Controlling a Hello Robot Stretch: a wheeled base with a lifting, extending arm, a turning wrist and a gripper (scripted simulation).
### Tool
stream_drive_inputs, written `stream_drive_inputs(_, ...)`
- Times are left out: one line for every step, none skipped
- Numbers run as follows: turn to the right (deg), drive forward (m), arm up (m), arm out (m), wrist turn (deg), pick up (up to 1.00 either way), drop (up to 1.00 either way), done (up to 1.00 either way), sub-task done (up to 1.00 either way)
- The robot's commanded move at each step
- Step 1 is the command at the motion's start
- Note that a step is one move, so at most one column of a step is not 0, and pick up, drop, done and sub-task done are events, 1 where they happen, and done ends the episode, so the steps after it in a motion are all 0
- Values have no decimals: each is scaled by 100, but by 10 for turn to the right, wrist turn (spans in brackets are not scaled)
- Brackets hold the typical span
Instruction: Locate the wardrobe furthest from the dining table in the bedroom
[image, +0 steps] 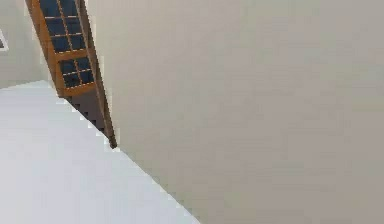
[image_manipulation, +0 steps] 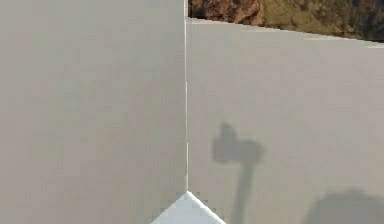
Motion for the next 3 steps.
stream_drive_inputs(-450, 0, 0, 0, 0, 0, 0, 0, 0)
stream_drive_inputs(-390, 0, 0, 0, 0, 0, 0, 0, 0)
stream_drive_inputs(0, 100, 0, 0, 0, 0, 0, 0, 0)
